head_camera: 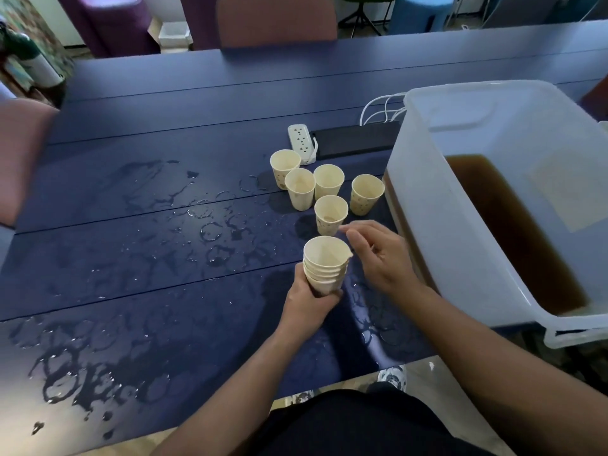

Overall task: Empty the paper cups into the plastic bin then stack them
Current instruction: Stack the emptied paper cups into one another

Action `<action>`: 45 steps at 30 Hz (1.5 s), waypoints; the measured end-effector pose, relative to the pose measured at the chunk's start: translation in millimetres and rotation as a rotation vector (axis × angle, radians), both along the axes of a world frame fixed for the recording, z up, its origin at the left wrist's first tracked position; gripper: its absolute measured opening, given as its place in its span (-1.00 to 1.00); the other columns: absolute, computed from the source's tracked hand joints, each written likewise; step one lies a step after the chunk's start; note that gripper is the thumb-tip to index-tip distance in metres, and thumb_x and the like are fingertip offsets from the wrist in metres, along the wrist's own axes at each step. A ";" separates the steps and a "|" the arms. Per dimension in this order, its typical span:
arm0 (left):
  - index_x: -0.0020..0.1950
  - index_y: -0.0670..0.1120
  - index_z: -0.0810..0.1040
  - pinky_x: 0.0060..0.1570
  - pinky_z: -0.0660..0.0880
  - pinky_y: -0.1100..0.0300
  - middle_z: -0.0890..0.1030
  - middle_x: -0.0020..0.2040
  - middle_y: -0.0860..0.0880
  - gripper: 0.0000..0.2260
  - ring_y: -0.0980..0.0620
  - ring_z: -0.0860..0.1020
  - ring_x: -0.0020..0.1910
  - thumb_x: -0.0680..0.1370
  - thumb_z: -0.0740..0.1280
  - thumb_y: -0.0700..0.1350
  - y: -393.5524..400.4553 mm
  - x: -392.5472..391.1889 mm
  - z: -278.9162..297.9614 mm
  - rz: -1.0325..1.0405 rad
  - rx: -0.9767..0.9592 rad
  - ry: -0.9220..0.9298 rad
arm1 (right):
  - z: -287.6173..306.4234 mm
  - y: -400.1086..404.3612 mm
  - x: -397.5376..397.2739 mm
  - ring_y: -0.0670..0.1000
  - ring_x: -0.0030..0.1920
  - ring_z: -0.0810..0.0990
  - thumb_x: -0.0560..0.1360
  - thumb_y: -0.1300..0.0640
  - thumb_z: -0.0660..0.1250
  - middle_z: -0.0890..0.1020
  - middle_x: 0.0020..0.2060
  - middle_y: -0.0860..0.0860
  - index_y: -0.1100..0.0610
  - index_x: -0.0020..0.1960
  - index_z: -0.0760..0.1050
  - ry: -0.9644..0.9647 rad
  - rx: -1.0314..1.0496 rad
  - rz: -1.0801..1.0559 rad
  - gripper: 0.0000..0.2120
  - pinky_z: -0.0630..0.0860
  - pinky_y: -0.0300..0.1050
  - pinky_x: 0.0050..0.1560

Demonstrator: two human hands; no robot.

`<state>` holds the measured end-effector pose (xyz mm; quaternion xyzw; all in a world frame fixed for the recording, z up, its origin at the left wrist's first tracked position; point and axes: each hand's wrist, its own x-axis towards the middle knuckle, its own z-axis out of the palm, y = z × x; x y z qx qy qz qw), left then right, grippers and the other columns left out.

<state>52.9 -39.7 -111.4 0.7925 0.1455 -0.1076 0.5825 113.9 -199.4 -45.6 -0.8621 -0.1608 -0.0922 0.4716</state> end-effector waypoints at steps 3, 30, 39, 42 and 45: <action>0.20 0.15 0.33 -0.09 0.47 0.35 0.58 0.03 0.22 -0.50 0.21 0.57 0.00 0.43 0.55 -0.08 8.0 -3.3 -0.4 0.023 -0.002 0.001 | -0.6 11.5 29.3 -0.12 -0.08 0.57 0.62 -0.03 0.28 0.63 0.13 -0.09 0.05 0.22 0.61 0.058 -0.185 -0.103 -0.73 0.60 -0.12 -0.03; 0.24 0.12 0.35 -0.15 0.47 0.41 0.58 0.05 0.16 -0.50 0.19 0.57 -0.01 0.43 0.53 -0.09 23.1 0.4 -2.8 0.034 -0.053 0.059 | 18.0 16.3 36.4 -0.25 -0.15 0.41 0.50 0.33 0.45 0.55 -0.04 -0.09 0.18 0.28 0.59 -0.236 -0.163 -0.018 -0.64 0.38 -0.51 -0.07; 0.18 0.04 0.38 -0.13 0.54 0.16 0.61 -0.07 0.08 -0.57 0.10 0.58 -0.13 0.45 0.53 -0.14 5.9 18.3 -1.0 0.010 -0.038 0.006 | 13.3 0.1 6.7 0.09 -0.13 0.57 0.57 0.18 0.38 0.66 -0.03 0.07 0.17 0.23 0.64 -0.372 -0.108 0.169 -0.75 0.53 0.03 -0.10; 0.21 0.03 0.38 -0.09 0.56 0.10 0.61 -0.05 0.08 -0.56 0.09 0.58 -0.12 0.46 0.53 -0.14 3.9 17.4 -4.3 -0.004 -0.027 -0.035 | 14.2 -2.6 1.9 0.09 -0.11 0.57 0.58 0.13 0.36 0.66 -0.03 0.06 0.17 0.21 0.65 -0.341 -0.097 0.171 -0.75 0.54 0.01 -0.09; 0.21 0.05 0.37 -0.10 0.55 0.10 0.62 -0.05 0.08 -0.54 0.10 0.58 -0.13 0.44 0.55 -0.12 2.2 18.6 -3.0 -0.002 0.002 -0.069 | 10.4 -1.4 1.0 0.06 -0.12 0.55 0.56 0.11 0.37 0.65 -0.05 0.01 0.11 0.21 0.66 -0.230 -0.148 0.208 -0.75 0.52 -0.02 -0.10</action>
